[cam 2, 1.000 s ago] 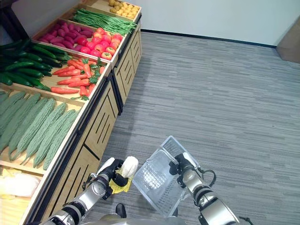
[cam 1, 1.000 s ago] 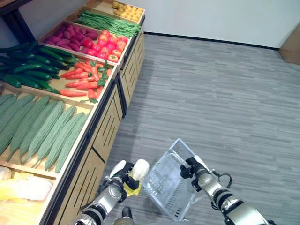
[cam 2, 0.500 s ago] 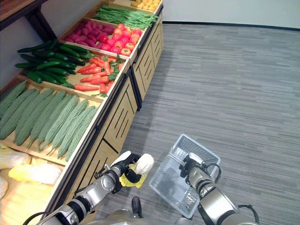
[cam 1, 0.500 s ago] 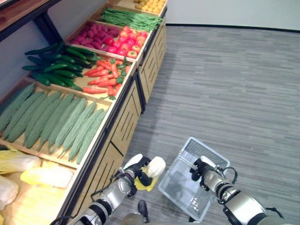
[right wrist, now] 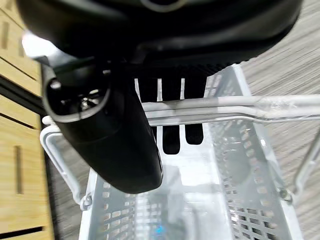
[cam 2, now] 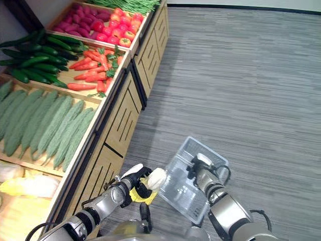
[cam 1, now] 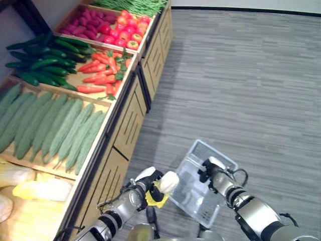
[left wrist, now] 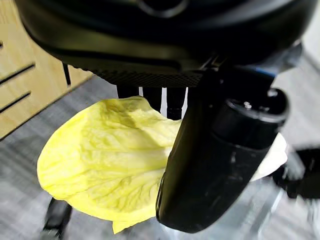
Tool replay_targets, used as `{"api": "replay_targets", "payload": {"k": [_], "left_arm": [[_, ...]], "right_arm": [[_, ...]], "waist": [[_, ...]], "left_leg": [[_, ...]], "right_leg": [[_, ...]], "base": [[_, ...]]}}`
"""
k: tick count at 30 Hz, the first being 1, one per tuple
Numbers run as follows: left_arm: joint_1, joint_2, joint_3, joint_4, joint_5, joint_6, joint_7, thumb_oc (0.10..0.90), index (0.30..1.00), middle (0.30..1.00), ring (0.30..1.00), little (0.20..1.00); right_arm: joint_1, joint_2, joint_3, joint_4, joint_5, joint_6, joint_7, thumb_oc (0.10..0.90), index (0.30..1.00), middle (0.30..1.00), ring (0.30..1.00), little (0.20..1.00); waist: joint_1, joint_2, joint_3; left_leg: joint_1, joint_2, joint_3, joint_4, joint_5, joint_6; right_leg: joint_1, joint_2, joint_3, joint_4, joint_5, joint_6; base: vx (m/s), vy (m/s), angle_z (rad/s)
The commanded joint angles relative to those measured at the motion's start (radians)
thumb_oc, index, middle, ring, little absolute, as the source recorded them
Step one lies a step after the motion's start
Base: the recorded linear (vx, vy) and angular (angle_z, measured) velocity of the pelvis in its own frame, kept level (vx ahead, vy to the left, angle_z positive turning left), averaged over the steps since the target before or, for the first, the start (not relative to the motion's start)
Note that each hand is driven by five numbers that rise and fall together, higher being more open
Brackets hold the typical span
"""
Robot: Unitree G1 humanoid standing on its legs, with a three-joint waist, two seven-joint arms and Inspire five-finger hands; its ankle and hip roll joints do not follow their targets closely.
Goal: Get the vegetables into the basket
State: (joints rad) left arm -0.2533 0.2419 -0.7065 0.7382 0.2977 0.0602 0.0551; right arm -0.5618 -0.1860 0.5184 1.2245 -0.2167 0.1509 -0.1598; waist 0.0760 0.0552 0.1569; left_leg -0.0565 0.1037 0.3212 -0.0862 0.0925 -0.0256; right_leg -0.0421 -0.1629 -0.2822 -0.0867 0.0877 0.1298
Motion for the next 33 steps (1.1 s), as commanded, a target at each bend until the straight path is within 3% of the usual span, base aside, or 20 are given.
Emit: {"api": "replay_targets", "payload": {"k": [1, 13, 16, 24, 25, 33], "left_arm": [[-0.170, -0.044, -0.050, 0.020, 0.037, -0.042, 0.065, 0.400, 0.300, 0.300, 0.300, 0.300], [-0.217, -0.081, -0.079, 0.060, 0.040, -0.024, 0.085, 0.400, 0.300, 0.300, 0.300, 0.300], [-0.217, -0.096, -0.071, 0.098, 0.048, -0.008, 0.092, 0.400, 0.300, 0.300, 0.300, 0.300], [-0.199, -0.072, -0.006, 0.095, 0.055, 0.027, 0.083, 0.400, 0.300, 0.300, 0.300, 0.300], [-0.192, -0.062, 0.022, 0.084, 0.055, 0.037, 0.080, 0.400, 0.300, 0.300, 0.300, 0.300], [-0.194, -0.021, 0.094, 0.017, 0.066, 0.052, 0.062, 0.400, 0.300, 0.300, 0.300, 0.300]], "right_arm": [[-0.247, 0.033, 0.033, -0.049, 0.055, -0.079, -0.059, 0.400, 0.300, 0.300, 0.300, 0.300], [-0.222, 0.057, 0.089, -0.308, 0.079, -0.087, -0.047, 0.400, 0.300, 0.300, 0.300, 0.300], [-0.159, 0.057, 0.091, -0.476, 0.131, -0.096, -0.031, 0.400, 0.300, 0.300, 0.300, 0.300], [-0.024, -0.003, 0.075, -0.798, 0.189, -0.096, 0.025, 0.400, 0.300, 0.300, 0.300, 0.300], [0.035, -0.030, 0.063, -0.916, 0.214, -0.106, 0.056, 0.400, 0.300, 0.300, 0.300, 0.300], [0.175, -0.151, 0.016, -1.181, 0.171, -0.107, 0.151, 0.400, 0.300, 0.300, 0.300, 0.300]], "waist": [[0.007, -0.030, -0.003], [-0.021, -0.042, 0.011], [-0.037, -0.051, 0.016], [-0.059, -0.069, 0.026], [-0.071, -0.074, 0.029], [-0.097, -0.083, 0.039]], "left_leg": [[0.001, 0.014, -0.035, -0.001, 0.018, -0.094], [-0.004, 0.025, -0.025, -0.001, 0.019, -0.098], [-0.005, 0.031, -0.012, -0.001, 0.020, -0.098], [0.003, 0.041, 0.016, -0.001, 0.019, -0.098], [0.007, 0.042, 0.024, -0.001, 0.018, -0.098], [0.012, 0.051, 0.046, -0.001, 0.019, -0.102]], "right_leg": [[0.049, -0.042, 0.029, -0.001, -0.009, 0.073], [0.029, -0.032, 0.042, -0.001, -0.007, 0.068], [0.019, -0.029, 0.050, -0.001, -0.005, 0.068], [0.003, -0.021, 0.070, -0.001, 0.003, 0.068], [0.001, -0.018, 0.075, -0.001, 0.004, 0.068], [-0.012, -0.011, 0.090, -0.001, 0.006, 0.070]], "base": [[0.00, 0.000, 0.00], [-0.01, -0.004, -0.05], [-0.01, 0.001, -0.09], [-0.01, -0.001, -0.10], [0.00, -0.007, -0.19], [-0.01, -0.006, -0.14]]}}
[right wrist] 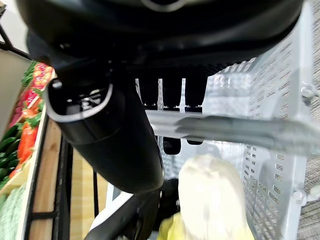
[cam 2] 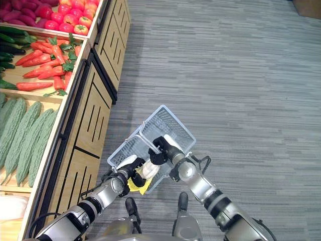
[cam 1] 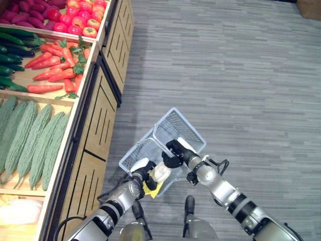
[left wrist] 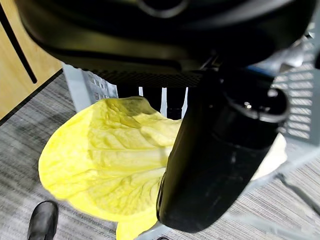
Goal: Get the vegetables into the basket
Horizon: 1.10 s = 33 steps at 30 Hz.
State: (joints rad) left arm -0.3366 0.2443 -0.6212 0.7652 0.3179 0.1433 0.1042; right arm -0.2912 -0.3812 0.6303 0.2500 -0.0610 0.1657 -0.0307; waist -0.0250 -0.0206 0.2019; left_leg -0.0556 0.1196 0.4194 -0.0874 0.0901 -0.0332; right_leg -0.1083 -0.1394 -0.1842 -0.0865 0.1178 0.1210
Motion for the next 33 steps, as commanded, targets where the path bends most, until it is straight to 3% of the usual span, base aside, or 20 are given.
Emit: {"api": "replay_targets", "payload": {"k": [1, 2, 8, 9, 10, 11, 20, 27, 33], "left_arm": [[-0.109, -0.023, 0.008, -0.012, 0.046, -0.030, 0.011, 0.400, 0.300, 0.300, 0.300, 0.300], [-0.096, -0.005, 0.044, -0.034, 0.039, -0.024, 0.004, 0.400, 0.300, 0.300, 0.300, 0.300], [-0.065, 0.022, 0.090, -0.072, 0.041, -0.022, -0.022, 0.400, 0.300, 0.300, 0.300, 0.300], [-0.060, 0.025, 0.097, -0.071, 0.042, -0.021, -0.025, 0.445, 0.363, 0.363, 0.363, 0.363], [-0.056, 0.027, 0.101, -0.066, 0.046, -0.021, -0.028, 0.643, 0.640, 0.640, 0.640, 0.640], [0.071, 0.080, 0.138, 0.048, 0.109, -0.057, -0.053, 0.900, 1.000, 1.000, 1.000, 1.000], [0.105, 0.063, 0.088, 0.100, 0.181, -0.081, -0.082, 0.900, 1.000, 1.000, 1.000, 1.000], [0.119, 0.050, 0.034, 0.073, 0.195, -0.095, -0.114, 0.900, 1.000, 1.000, 1.000, 1.000], [0.108, 0.033, -0.015, 0.055, 0.203, -0.098, -0.131, 0.900, 1.000, 1.000, 1.000, 1.000]], "right_arm": [[-0.093, 0.042, -0.097, -0.211, 0.015, -0.120, 0.024, 0.400, 0.300, 0.300, 0.300, 0.300], [-0.037, 0.001, -0.124, -0.274, 0.008, -0.121, 0.053, 0.400, 0.300, 0.300, 0.300, 0.300], [0.069, -0.061, -0.175, -0.406, 0.079, -0.133, 0.119, 0.400, 0.300, 0.300, 0.300, 0.300], [0.086, -0.073, -0.180, -0.425, 0.090, -0.136, 0.130, 0.400, 0.300, 0.300, 0.300, 0.300], [0.100, -0.084, -0.190, -0.445, 0.103, -0.140, 0.141, 0.400, 0.300, 0.300, 0.300, 0.300], [0.115, -0.132, -0.218, -0.502, 0.124, -0.155, 0.163, 0.400, 0.300, 0.300, 0.300, 0.300], [0.165, -0.158, -0.234, -0.474, 0.035, -0.164, 0.149, 0.400, 0.300, 0.300, 0.300, 0.300], [0.153, -0.111, -0.213, -0.244, -0.085, -0.129, 0.094, 0.400, 0.300, 0.300, 0.300, 0.300], [0.149, -0.069, -0.201, -0.098, -0.104, -0.114, 0.069, 0.400, 0.300, 0.300, 0.300, 0.300]], "waist": [[0.005, -0.007, -0.006], [-0.002, -0.009, -0.002], [-0.012, -0.008, 0.000], [-0.014, -0.009, 0.000], [-0.016, -0.008, 0.000], [-0.007, -0.005, 0.001], [-0.012, 0.020, -0.010], [-0.010, 0.050, -0.020], [-0.016, 0.065, -0.033]], "left_leg": [[0.012, 0.036, -0.052, 0.000, 0.021, -0.094], [0.013, 0.037, -0.049, 0.000, 0.023, -0.096], [0.016, 0.043, -0.042, 0.000, 0.027, -0.100], [0.017, 0.043, -0.040, 0.000, 0.027, -0.101], [0.017, 0.044, -0.040, 0.000, 0.027, -0.101], [0.022, 0.046, -0.037, 0.000, 0.028, -0.105], [0.032, 0.044, -0.033, 0.000, 0.027, -0.110], [0.044, 0.036, -0.041, 0.000, 0.023, -0.108], [0.055, 0.031, -0.047, 0.000, 0.019, -0.107]], "right_leg": [[0.054, -0.034, -0.008, -0.001, -0.024, 0.079], [0.052, -0.032, -0.005, -0.001, -0.023, 0.079], [0.050, -0.026, -0.001, -0.001, -0.023, 0.077], [0.050, -0.025, -0.001, -0.001, -0.023, 0.078], [0.049, -0.024, 0.001, -0.001, -0.024, 0.077], [0.051, -0.023, 0.000, -0.001, -0.024, 0.077], [0.059, -0.024, -0.003, -0.001, -0.026, 0.077], [0.076, -0.032, -0.008, -0.001, -0.032, 0.077], [0.091, -0.037, -0.015, -0.001, -0.036, 0.075]], "base": [[-0.01, -0.017, -0.08], [-0.01, -0.016, -0.07], [0.00, -0.014, -0.06], [0.00, -0.003, -0.06], [0.00, -0.020, -0.10], [0.00, -0.023, -0.10], [0.00, -0.003, -0.02], [0.00, 0.000, 0.00], [0.00, 0.000, 0.00]]}}
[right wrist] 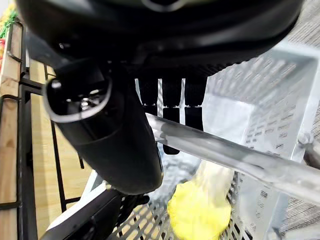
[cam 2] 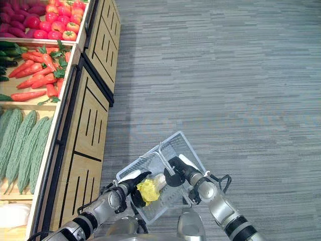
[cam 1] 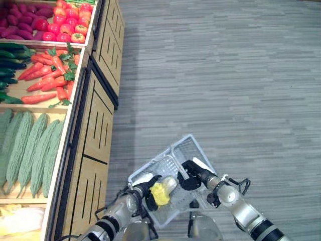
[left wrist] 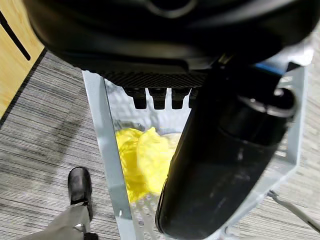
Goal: Get the vegetables into the basket
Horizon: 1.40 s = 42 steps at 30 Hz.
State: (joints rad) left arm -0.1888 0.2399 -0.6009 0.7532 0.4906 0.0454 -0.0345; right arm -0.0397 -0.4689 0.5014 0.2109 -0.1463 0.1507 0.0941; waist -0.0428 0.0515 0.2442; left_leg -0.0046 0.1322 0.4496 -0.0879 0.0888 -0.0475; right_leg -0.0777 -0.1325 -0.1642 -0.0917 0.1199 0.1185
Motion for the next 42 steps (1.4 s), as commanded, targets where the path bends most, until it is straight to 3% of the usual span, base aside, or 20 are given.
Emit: {"api": "replay_targets", "payload": {"k": [1, 8, 15, 20, 30, 37, 42], "left_arm": [[-0.041, 0.032, -0.042, 0.069, 0.032, -0.002, 0.007, 0.900, 1.000, 1.000, 1.000, 1.000], [-0.021, 0.025, -0.106, 0.065, 0.058, -0.035, -0.034, 0.900, 1.000, 1.000, 1.000, 1.000], [-0.055, -0.025, -0.139, 0.117, 0.024, -0.053, -0.065, 0.900, 1.000, 1.000, 1.000, 1.000], [-0.064, 0.041, -0.034, 0.094, -0.150, -0.047, -0.044, 0.900, 1.000, 1.000, 1.000, 1.000], [-0.046, 0.017, 0.064, 0.230, -0.199, -0.010, 0.004, 0.900, 1.000, 1.000, 1.000, 1.000], [0.007, -0.003, 0.222, 0.363, -0.301, -0.007, 0.096, 0.900, 1.000, 1.000, 1.000, 1.000], [0.034, -0.005, 0.290, 0.452, -0.277, 0.005, 0.182, 0.900, 1.000, 1.000, 1.000, 1.000]], "right_arm": [[-0.101, 0.026, -0.073, -0.024, -0.017, -0.094, -0.068, 0.400, 0.300, 0.300, 0.300, 0.300], [-0.154, 0.001, -0.080, 0.231, -0.181, -0.082, -0.140, 0.400, 0.300, 0.300, 0.300, 0.300], [-0.163, 0.028, -0.095, 0.470, -0.162, -0.071, -0.180, 0.400, 0.300, 0.300, 0.300, 0.300], [-0.161, 0.031, -0.143, 0.677, -0.122, -0.054, -0.191, 0.400, 0.300, 0.300, 0.300, 0.300], [-0.112, 0.090, -0.257, 0.995, 0.025, -0.055, -0.217, 0.400, 0.300, 0.300, 0.300, 0.300], [-0.033, 0.125, -0.335, 1.120, 0.084, -0.068, -0.225, 0.400, 0.300, 0.300, 0.300, 0.300], [0.007, 0.159, -0.369, 1.132, 0.148, -0.094, -0.252, 0.400, 0.300, 0.300, 0.300, 0.300]], "waist": [[0.001, -0.004, -0.078], [0.003, 0.003, -0.114], [-0.006, -0.012, -0.148], [0.007, -0.031, -0.177], [0.018, -0.067, -0.190], [0.019, -0.083, -0.186], [0.012, -0.087, -0.180]], "left_leg": [[0.005, 0.018, -0.078, 0.001, 0.020, -0.092], [0.038, 0.018, -0.087, 0.001, 0.010, -0.090], [0.061, 0.014, -0.097, 0.001, 0.003, -0.086], [0.078, 0.015, -0.105, 0.001, -0.003, -0.084], [0.085, 0.016, -0.111, 0.001, -0.006, -0.082], [0.085, 0.011, -0.110, 0.001, -0.009, -0.081], [0.082, 0.006, -0.109, 0.001, -0.009, -0.080]], "right_leg": [[0.063, -0.044, -0.036, 0.004, -0.039, 0.077], [0.101, -0.044, -0.040, 0.007, -0.052, 0.074], [0.127, -0.042, -0.047, 0.010, -0.059, 0.072], [0.146, -0.040, -0.054, 0.012, -0.059, 0.071], [0.169, -0.039, -0.084, 0.019, -0.061, 0.070], [0.173, -0.042, -0.091, 0.019, -0.061, 0.071], [0.166, -0.045, -0.080, 0.019, -0.059, 0.073]], "base": [[0.01, 0.010, 0.03], [0.01, -0.002, 0.01], [0.01, -0.011, 0.08], [0.00, 0.000, 0.00], [-0.01, 0.006, 0.07], [0.00, 0.005, 0.02], [0.00, 0.000, 0.00]]}}
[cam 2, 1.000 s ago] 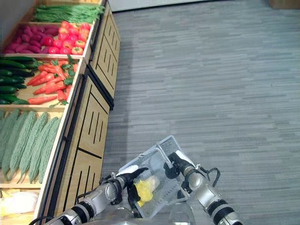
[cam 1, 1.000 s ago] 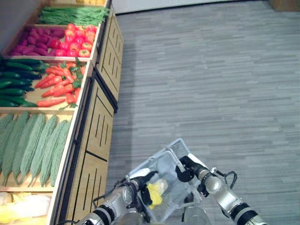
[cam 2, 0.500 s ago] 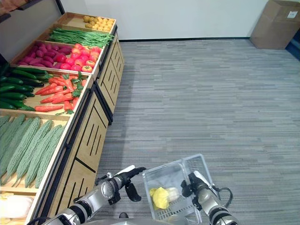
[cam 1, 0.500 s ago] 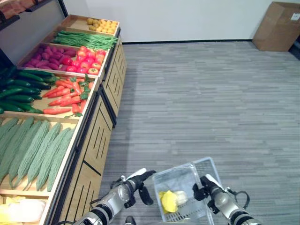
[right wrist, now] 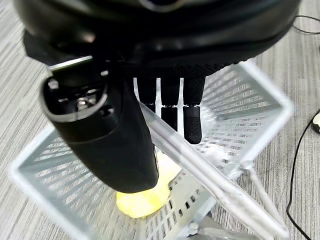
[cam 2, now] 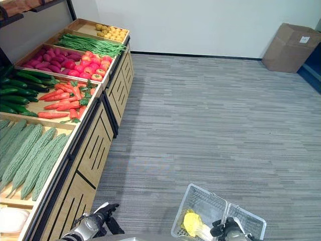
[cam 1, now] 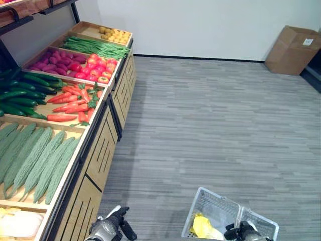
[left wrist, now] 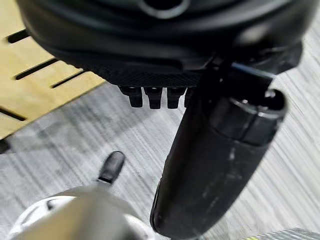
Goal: Get the vegetables into the basket
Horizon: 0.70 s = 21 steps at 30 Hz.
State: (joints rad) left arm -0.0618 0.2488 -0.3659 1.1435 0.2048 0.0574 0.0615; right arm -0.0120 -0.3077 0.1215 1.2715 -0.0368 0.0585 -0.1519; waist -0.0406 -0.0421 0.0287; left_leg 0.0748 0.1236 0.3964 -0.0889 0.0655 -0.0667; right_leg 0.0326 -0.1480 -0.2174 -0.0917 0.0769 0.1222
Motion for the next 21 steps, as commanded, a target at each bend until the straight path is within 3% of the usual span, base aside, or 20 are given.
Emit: {"api": "replay_targets", "payload": {"k": [1, 10, 21], "left_arm": [[-0.085, -0.013, 0.060, 0.074, 0.024, -0.001, 0.094, 0.900, 1.000, 1.000, 1.000, 1.000], [-0.032, -0.007, 0.143, 0.131, 0.004, 0.015, 0.157, 0.900, 1.000, 1.000, 1.000, 1.000], [-0.029, -0.033, 0.124, 0.094, -0.022, 0.001, 0.169, 0.900, 1.000, 1.000, 1.000, 1.000]], "right_arm": [[-0.011, 0.003, 0.005, 0.072, 0.048, -0.003, -0.009, 0.400, 0.300, 0.300, 0.300, 0.300], [0.022, 0.065, 0.000, 0.080, 0.094, -0.018, -0.021, 0.400, 0.300, 0.300, 0.300, 0.300], [0.027, 0.076, 0.003, 0.065, 0.105, -0.023, -0.015, 0.400, 0.300, 0.300, 0.300, 0.300]], "waist": [[0.007, 0.007, 0.036], [-0.007, 0.007, 0.045], [-0.006, -0.005, 0.050]], "left_leg": [[0.002, 0.014, -0.055, 0.002, 0.013, -0.061], [0.011, 0.004, -0.036, 0.002, -0.002, -0.052], [0.011, -0.024, -0.036, 0.002, -0.020, -0.035]], "right_leg": [[0.054, -0.031, -0.024, 0.019, -0.015, 0.070], [0.038, -0.032, 0.004, 0.024, -0.011, 0.072], [0.035, -0.053, 0.012, 0.030, -0.006, 0.085]], "base": [[0.00, 0.000, 0.00], [0.00, 0.021, -0.05], [0.02, 0.044, -0.04]]}}
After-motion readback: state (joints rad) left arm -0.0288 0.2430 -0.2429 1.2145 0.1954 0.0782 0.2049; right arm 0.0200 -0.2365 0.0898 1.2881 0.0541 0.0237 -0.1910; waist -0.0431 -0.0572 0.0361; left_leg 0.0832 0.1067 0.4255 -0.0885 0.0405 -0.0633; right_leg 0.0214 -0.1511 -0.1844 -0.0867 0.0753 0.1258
